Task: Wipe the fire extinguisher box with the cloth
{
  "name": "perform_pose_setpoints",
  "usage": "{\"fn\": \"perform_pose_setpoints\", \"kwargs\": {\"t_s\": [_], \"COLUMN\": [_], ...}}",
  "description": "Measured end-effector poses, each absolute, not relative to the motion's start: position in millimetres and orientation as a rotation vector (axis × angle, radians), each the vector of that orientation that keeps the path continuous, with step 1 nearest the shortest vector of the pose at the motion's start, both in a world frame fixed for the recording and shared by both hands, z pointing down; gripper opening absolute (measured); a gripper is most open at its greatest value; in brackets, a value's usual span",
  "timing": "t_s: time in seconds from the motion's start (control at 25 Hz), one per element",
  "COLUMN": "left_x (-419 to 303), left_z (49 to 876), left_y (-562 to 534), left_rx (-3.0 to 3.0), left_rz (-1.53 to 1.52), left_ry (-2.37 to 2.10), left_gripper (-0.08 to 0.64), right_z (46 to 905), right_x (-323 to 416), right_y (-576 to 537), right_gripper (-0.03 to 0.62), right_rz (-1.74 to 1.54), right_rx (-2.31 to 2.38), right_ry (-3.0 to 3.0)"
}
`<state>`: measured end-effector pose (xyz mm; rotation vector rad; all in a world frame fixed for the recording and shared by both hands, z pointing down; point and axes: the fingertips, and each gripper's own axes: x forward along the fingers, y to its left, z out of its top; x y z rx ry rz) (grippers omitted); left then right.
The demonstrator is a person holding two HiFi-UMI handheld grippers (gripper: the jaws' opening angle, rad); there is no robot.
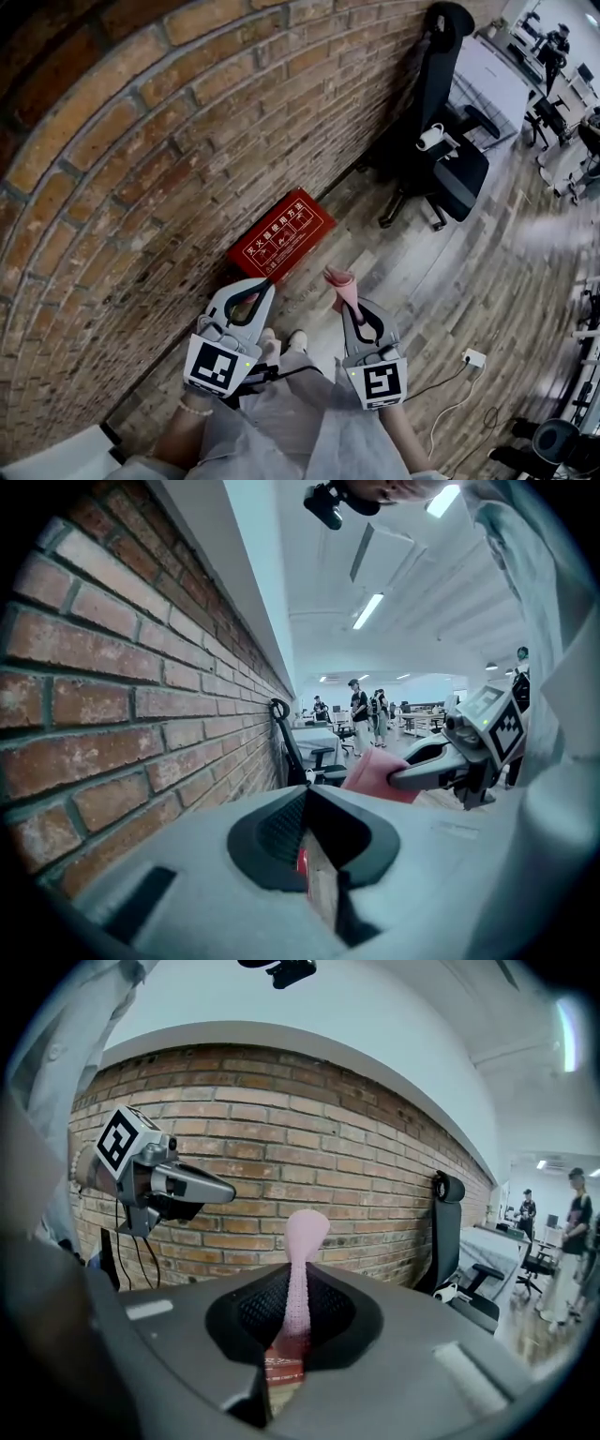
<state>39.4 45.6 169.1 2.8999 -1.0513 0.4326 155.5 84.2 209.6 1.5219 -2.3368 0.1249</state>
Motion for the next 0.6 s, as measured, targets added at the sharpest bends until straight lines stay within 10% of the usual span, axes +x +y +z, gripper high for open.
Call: {"fn": "perform_pose_setpoints", "kwargs": {"t_s": [0.6], "left_x": [7.5], "left_z": [220.6], "left_y": [15.0], "left_rx": [2.82], "left_rz": [0.54], "left_ry": [-1.027], "left_gripper": [-0.003], "right_z": [280.8], "right_x": [119.3], "right_y": [42.2], "right_gripper": [0.028], "right_rz": [0.227], "right_rx": [1.38], "right_ry": [-2.354]}}
